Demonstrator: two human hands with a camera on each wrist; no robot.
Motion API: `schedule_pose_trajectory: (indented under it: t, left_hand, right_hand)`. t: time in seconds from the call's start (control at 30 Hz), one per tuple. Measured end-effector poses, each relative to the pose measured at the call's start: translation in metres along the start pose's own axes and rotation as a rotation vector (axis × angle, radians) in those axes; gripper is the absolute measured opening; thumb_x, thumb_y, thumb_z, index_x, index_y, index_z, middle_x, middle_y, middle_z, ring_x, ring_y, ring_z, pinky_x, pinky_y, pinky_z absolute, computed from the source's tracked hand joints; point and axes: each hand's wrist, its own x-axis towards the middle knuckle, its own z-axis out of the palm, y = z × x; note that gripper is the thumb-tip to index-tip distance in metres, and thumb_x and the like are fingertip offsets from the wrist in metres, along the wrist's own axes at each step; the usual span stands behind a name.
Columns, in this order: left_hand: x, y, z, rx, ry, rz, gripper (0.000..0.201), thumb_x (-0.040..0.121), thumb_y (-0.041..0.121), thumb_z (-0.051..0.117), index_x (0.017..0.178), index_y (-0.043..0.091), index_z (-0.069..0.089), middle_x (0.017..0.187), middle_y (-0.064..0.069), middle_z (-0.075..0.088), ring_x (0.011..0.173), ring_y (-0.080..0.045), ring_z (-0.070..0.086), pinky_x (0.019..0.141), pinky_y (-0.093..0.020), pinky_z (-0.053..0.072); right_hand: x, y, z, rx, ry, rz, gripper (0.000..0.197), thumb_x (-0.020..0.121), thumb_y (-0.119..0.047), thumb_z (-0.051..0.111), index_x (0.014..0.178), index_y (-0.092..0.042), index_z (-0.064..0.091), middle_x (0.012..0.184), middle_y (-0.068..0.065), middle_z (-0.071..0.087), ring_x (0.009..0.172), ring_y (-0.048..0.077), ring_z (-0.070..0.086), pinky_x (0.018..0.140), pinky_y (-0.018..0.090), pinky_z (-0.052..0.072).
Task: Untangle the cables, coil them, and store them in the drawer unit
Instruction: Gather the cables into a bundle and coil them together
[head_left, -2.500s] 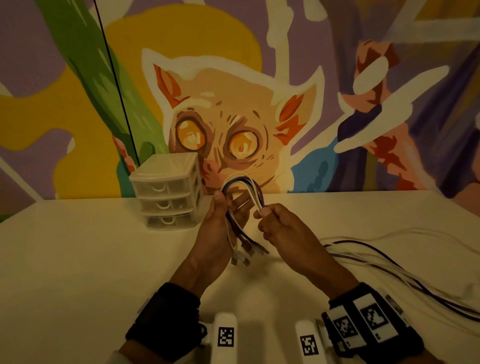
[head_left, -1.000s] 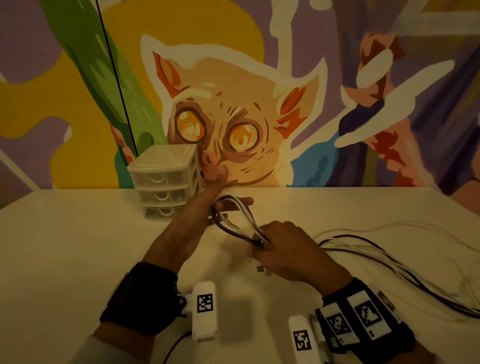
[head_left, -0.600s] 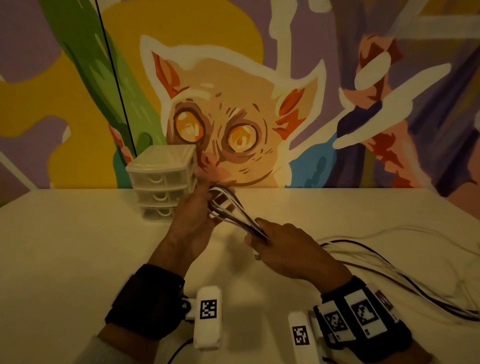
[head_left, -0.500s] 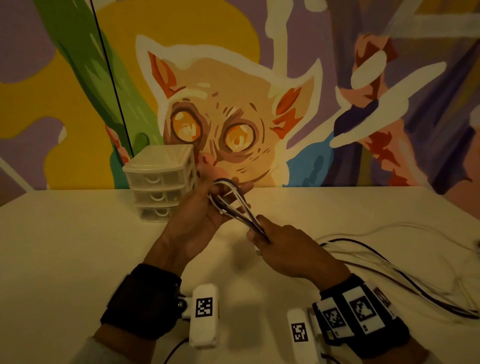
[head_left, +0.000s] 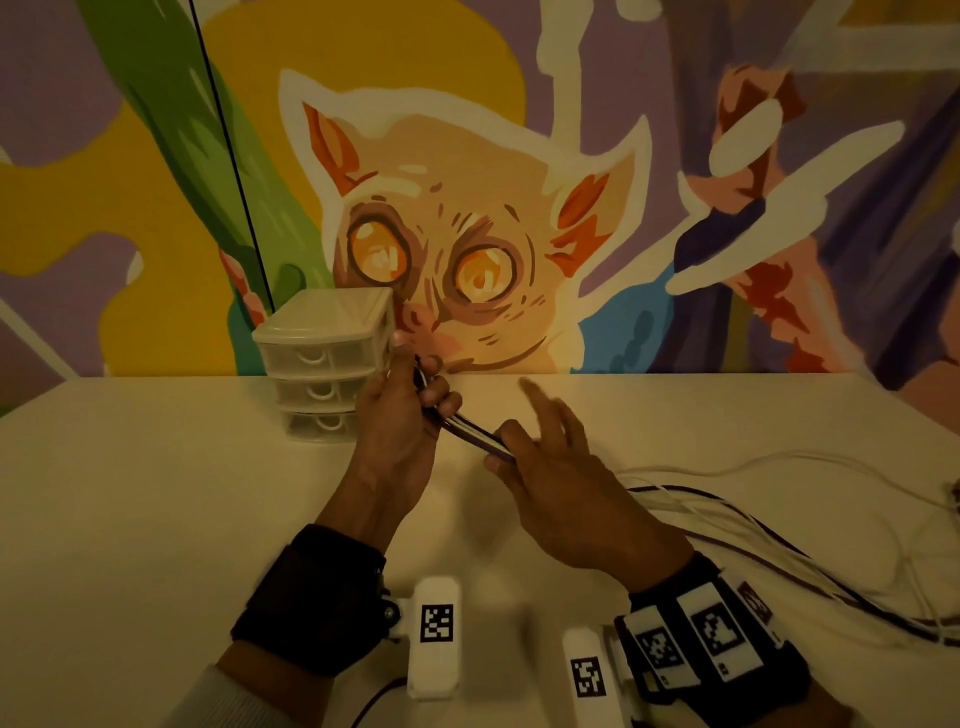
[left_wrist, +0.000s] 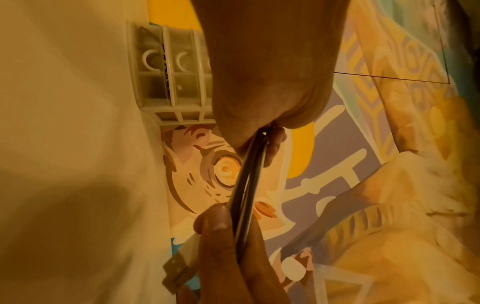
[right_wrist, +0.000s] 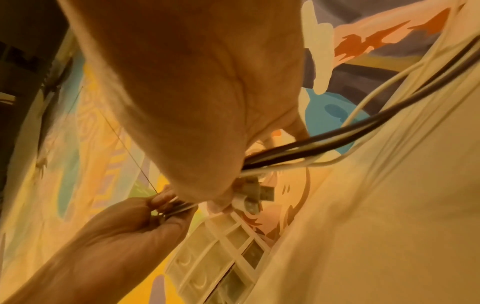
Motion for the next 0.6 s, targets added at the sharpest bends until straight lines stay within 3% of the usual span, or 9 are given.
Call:
schedule_pose_trajectory:
  t: [0.03, 0.07, 0.13, 0.2, 0.3, 0.37, 0.47, 0.53, 0.6]
  left_hand:
    - [0.002, 0.001, -0.001, -0.012, 0.003, 0.002, 0.033, 0.111, 0.036, 0.05, 0.09, 0.012, 0.057, 0.069, 0.006, 0.057, 0.052, -0.006, 0.042, 0.052, -0.022, 0.044]
    - [0.005, 0.002, -0.004, -0.023, 0.003, -0.001, 0.034, 0.112, 0.035, 0.049, 0.09, 0.011, 0.057, 0.07, 0.004, 0.056, 0.052, -0.007, 0.043, 0.052, -0.022, 0.045]
    - [0.009, 0.006, -0.009, -0.027, -0.002, -0.024, 0.036, 0.114, 0.033, 0.046, 0.088, 0.01, 0.057, 0.071, 0.002, 0.051, 0.056, -0.009, 0.042, 0.052, -0.022, 0.045]
    - [0.012, 0.009, -0.012, -0.027, 0.008, -0.037, 0.035, 0.114, 0.032, 0.046, 0.088, 0.011, 0.056, 0.072, 0.002, 0.049, 0.057, -0.009, 0.038, 0.05, -0.022, 0.041]
    - [0.013, 0.01, -0.013, -0.027, 0.032, -0.036, 0.035, 0.114, 0.03, 0.046, 0.086, 0.012, 0.055, 0.074, 0.001, 0.051, 0.053, -0.008, 0.039, 0.048, -0.021, 0.039]
    - [0.011, 0.011, -0.013, -0.044, -0.023, -0.06, 0.039, 0.114, 0.034, 0.044, 0.083, 0.012, 0.055, 0.079, -0.002, 0.054, 0.056, -0.01, 0.048, 0.051, -0.022, 0.046]
    - [0.007, 0.011, -0.017, 0.028, -0.142, -0.114, 0.054, 0.108, 0.051, 0.042, 0.115, 0.005, 0.069, 0.111, -0.014, 0.075, 0.095, -0.024, 0.075, 0.083, -0.032, 0.064]
    - [0.006, 0.01, -0.019, 0.141, -0.219, -0.148, 0.075, 0.096, 0.064, 0.047, 0.139, 0.005, 0.064, 0.135, -0.017, 0.072, 0.123, -0.035, 0.07, 0.105, -0.045, 0.058]
    - [0.004, 0.007, -0.019, 0.239, -0.26, -0.176, 0.084, 0.087, 0.07, 0.053, 0.146, 0.011, 0.061, 0.14, -0.016, 0.07, 0.13, -0.034, 0.067, 0.111, -0.049, 0.053]
  right_hand:
    - [0.001, 0.001, -0.001, -0.004, -0.03, -0.028, 0.033, 0.111, -0.05, 0.029, 0.134, -0.031, 0.043, 0.171, -0.002, 0.014, 0.159, 0.028, 0.011, 0.111, 0.056, 0.045]
    - [0.001, 0.002, -0.002, 0.059, -0.068, -0.048, 0.032, 0.111, -0.05, 0.029, 0.132, -0.031, 0.045, 0.158, -0.001, 0.039, 0.152, 0.026, 0.031, 0.108, 0.053, 0.048]
    - [0.0, 0.002, -0.004, 0.324, -0.128, -0.06, 0.029, 0.111, -0.05, 0.033, 0.121, -0.028, 0.048, 0.114, -0.005, 0.066, 0.107, 0.016, 0.066, 0.091, 0.047, 0.057]
    - [0.0, 0.001, -0.005, 0.439, -0.151, -0.059, 0.031, 0.11, -0.053, 0.035, 0.117, -0.027, 0.05, 0.087, -0.009, 0.064, 0.075, 0.007, 0.062, 0.077, 0.037, 0.056]
    - [0.0, -0.002, -0.004, 0.463, -0.135, -0.076, 0.029, 0.11, -0.055, 0.033, 0.11, -0.036, 0.055, 0.08, -0.011, 0.061, 0.069, 0.003, 0.057, 0.074, 0.036, 0.053]
    - [-0.002, -0.004, -0.003, 0.512, -0.133, -0.066, 0.03, 0.111, -0.053, 0.032, 0.108, -0.035, 0.056, 0.08, -0.009, 0.064, 0.069, 0.002, 0.059, 0.074, 0.034, 0.053]
    - [-0.005, -0.005, -0.004, 0.57, -0.141, -0.046, 0.035, 0.11, -0.054, 0.031, 0.104, -0.029, 0.056, 0.08, -0.003, 0.066, 0.068, 0.005, 0.058, 0.076, 0.035, 0.054]
    - [-0.003, -0.002, -0.005, 0.634, -0.107, -0.039, 0.039, 0.11, -0.054, 0.033, 0.1, -0.023, 0.055, 0.074, -0.005, 0.059, 0.067, 0.008, 0.053, 0.075, 0.041, 0.051]
    - [0.0, 0.003, -0.004, 0.681, -0.068, -0.029, 0.04, 0.109, -0.054, 0.034, 0.102, -0.022, 0.056, 0.073, -0.005, 0.057, 0.067, 0.009, 0.051, 0.074, 0.04, 0.049]
